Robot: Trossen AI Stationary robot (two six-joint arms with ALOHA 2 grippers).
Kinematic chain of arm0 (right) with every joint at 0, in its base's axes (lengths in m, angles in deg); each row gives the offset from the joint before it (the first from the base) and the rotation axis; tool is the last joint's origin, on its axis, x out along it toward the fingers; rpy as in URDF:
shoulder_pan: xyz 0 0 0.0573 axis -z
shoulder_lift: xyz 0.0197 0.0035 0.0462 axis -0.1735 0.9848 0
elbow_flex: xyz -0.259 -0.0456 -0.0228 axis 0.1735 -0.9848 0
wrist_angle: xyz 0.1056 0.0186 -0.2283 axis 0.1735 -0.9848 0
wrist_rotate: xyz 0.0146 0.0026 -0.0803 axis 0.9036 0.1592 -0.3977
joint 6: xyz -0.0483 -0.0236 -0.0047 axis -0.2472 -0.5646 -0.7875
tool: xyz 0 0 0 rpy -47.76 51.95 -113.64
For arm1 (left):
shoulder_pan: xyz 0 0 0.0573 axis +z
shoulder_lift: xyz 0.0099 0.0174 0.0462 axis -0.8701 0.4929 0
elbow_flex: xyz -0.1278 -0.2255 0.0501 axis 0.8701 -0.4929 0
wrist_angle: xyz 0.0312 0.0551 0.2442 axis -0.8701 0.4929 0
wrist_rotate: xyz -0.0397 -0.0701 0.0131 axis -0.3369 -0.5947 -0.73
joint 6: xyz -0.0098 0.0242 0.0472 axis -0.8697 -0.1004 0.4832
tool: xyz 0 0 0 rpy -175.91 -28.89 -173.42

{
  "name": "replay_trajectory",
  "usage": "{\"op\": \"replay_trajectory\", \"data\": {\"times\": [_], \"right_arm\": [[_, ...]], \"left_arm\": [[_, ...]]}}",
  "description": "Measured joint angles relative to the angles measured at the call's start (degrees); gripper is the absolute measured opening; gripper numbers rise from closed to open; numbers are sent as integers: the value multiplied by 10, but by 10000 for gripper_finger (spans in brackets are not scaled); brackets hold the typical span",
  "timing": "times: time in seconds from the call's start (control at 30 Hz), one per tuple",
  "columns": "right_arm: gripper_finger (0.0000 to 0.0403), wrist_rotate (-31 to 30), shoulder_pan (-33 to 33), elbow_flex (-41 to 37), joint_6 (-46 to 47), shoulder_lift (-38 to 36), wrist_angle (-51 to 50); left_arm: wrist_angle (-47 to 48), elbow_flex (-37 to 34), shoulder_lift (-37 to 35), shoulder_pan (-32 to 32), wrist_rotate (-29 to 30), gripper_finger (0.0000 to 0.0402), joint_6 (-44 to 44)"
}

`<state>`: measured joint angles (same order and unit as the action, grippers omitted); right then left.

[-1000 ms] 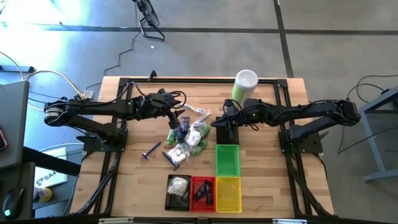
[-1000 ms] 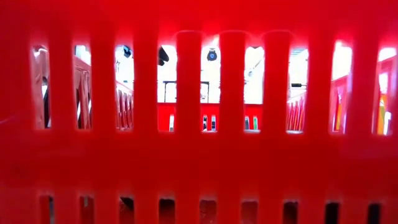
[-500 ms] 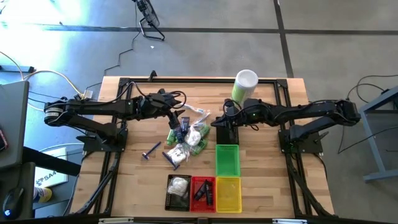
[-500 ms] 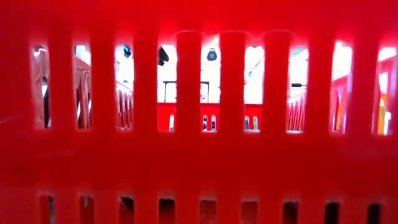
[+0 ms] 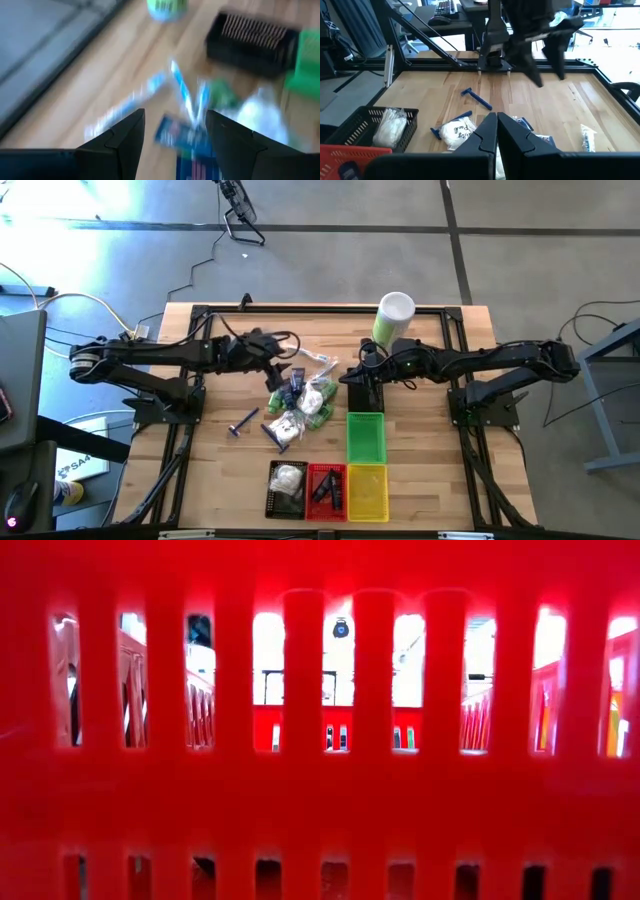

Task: Pick & Place Travel size toiletries
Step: Put the blue razor into the top black bin

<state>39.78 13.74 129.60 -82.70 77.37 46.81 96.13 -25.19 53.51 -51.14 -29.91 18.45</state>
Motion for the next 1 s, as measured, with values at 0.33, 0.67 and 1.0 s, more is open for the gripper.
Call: {"op": "replay_trajectory", "data": {"times": [0.33, 0.67, 1.0], "right_arm": [[5, 0, 0, 0, 0, 0, 0], [5, 0, 0, 0, 0, 0, -9], [5, 0, 0, 0, 0, 0, -12]], "left_arm": [[223, 0, 11, -59, -21, 204, -157], [296, 0, 11, -173, 17, 204, -278], [302, -63, 11, -240, -4, 204, -415]]}}
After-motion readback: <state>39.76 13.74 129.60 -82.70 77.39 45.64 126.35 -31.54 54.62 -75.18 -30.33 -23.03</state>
